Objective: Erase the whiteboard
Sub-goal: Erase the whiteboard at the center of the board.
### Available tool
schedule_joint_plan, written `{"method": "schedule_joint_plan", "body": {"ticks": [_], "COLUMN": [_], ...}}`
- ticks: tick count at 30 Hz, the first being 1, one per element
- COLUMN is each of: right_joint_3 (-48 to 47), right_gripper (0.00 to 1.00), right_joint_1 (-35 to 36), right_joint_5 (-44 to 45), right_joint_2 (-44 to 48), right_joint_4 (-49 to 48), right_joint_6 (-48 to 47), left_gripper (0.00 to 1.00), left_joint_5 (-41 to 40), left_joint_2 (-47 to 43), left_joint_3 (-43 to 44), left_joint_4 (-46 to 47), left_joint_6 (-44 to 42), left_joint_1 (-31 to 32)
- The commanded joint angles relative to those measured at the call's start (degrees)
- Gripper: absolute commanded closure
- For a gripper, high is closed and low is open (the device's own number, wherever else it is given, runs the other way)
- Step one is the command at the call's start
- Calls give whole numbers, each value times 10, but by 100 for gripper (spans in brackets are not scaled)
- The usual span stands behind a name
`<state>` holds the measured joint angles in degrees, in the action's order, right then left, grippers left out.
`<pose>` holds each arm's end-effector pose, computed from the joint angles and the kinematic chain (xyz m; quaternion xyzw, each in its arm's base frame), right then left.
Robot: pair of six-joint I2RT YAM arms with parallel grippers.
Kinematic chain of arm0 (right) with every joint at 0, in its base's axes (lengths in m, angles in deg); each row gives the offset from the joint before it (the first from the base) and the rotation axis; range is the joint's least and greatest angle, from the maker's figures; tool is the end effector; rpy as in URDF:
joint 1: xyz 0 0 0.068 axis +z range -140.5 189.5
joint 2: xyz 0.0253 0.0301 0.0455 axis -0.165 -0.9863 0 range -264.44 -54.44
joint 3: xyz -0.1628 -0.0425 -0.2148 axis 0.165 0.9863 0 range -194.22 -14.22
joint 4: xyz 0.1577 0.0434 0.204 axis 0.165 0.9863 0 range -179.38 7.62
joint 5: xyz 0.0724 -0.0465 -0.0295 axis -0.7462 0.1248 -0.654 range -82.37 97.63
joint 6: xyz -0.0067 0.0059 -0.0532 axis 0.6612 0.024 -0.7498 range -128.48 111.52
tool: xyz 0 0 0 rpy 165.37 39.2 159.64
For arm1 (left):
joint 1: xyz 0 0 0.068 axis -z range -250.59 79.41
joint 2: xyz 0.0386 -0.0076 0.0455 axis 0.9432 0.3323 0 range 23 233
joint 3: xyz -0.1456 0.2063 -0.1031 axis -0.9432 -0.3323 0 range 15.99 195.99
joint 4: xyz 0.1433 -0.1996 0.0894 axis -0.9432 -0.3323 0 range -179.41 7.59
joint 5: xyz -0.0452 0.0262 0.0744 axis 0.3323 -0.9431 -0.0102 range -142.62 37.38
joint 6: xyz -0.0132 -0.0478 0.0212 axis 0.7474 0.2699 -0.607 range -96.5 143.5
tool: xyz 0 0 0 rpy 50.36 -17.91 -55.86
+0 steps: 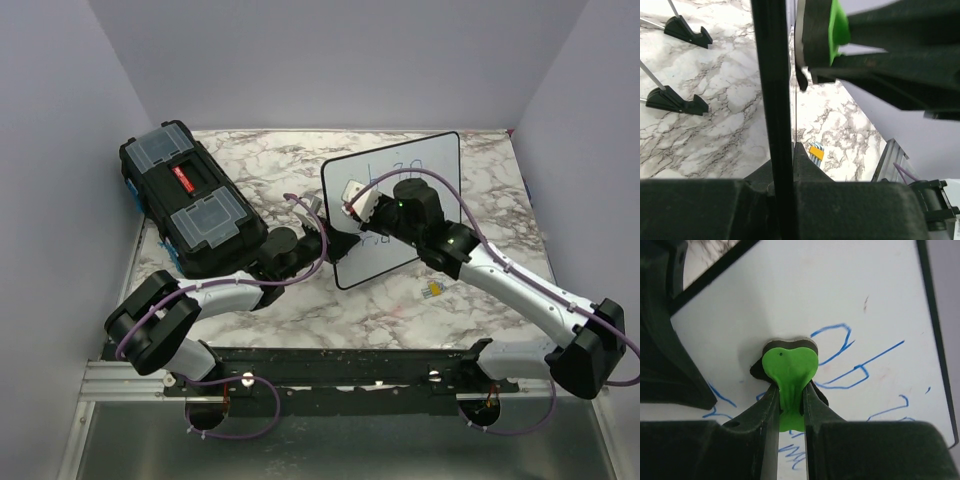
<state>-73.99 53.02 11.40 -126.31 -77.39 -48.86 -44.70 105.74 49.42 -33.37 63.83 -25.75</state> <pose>0.2119 0.1980 0.3270 -0.5474 0.6356 -0.0127 0.5442 0.2101 -0.2158 0.2281 0.0765 0.7046 -0.5122 0.4850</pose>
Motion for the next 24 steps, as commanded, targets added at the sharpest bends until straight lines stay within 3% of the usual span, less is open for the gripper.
{"method": "schedule_joint_plan", "body": {"ticks": [1,10,15,20,24], "right_joint_3": [-44,-31,1,32,8], "right_gripper": [99,99,99,99,99], "right_joint_1": [-15,-19,-19,-23,-69], "right_joint_5": [-81,-77,-175,-132,-118], "right_joint_2": [-5,-29,-8,-3,-4], "right_joint_4": [10,-13,67,18,-40], "right_joint_6": [71,87,2,42,128], "left_gripper": [100,100,100,100,100], "left_joint_5": [44,41,32,28,29], "left_joint_2": [-11,-14,-20,-21,-20], "left_joint_3": [23,18,13,12,11], "left_joint_4": [76,85,82,84,84], "left_joint_6": [-5,1,3,7,6], "left_joint_1": [10,10,10,10,10]}}
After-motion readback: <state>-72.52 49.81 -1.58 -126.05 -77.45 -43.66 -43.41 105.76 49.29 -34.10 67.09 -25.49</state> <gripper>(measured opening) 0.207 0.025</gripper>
